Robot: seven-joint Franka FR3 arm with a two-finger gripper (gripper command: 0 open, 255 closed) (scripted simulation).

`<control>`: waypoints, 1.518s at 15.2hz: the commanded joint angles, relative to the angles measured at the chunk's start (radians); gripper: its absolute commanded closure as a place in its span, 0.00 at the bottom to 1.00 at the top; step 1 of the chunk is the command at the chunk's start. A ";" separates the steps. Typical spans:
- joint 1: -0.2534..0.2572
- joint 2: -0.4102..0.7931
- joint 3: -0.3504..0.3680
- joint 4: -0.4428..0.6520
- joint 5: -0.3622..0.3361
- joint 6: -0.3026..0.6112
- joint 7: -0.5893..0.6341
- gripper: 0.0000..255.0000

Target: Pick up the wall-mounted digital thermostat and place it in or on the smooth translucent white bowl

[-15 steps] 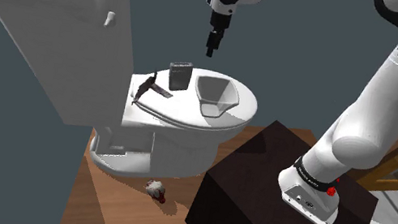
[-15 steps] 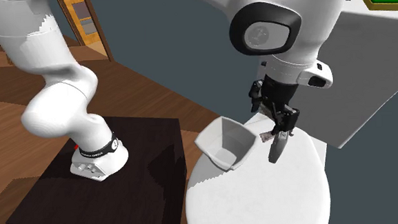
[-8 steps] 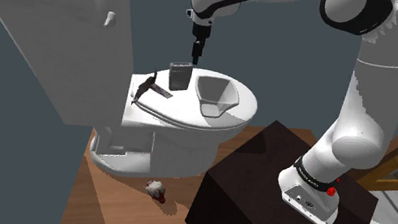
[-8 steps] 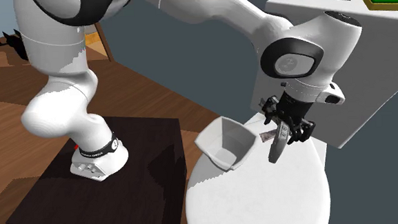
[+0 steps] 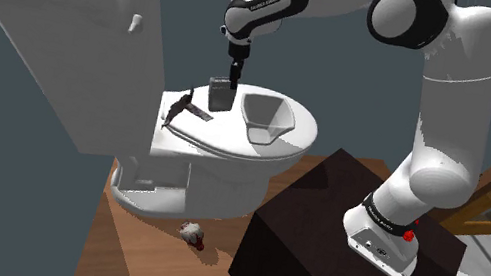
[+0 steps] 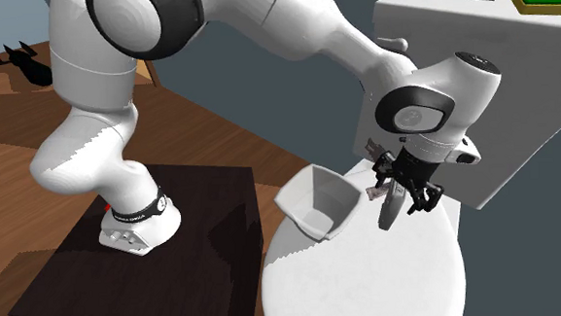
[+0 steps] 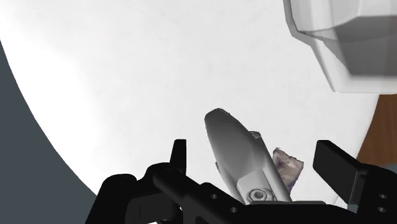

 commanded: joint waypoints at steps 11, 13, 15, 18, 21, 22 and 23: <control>0.000 0.016 0.001 -0.010 0.002 0.027 -0.001 1.00; -0.001 0.016 0.001 -0.010 0.002 0.027 -0.001 1.00; 0.000 0.016 0.001 -0.010 0.002 0.027 -0.001 1.00; 0.000 0.016 0.001 -0.011 0.002 0.027 -0.001 1.00; 0.000 0.002 0.000 -0.004 0.000 0.007 0.000 1.00; 0.000 -0.005 0.000 -0.001 0.000 -0.003 0.000 1.00; 0.001 -0.011 -0.001 0.003 -0.001 -0.014 0.000 1.00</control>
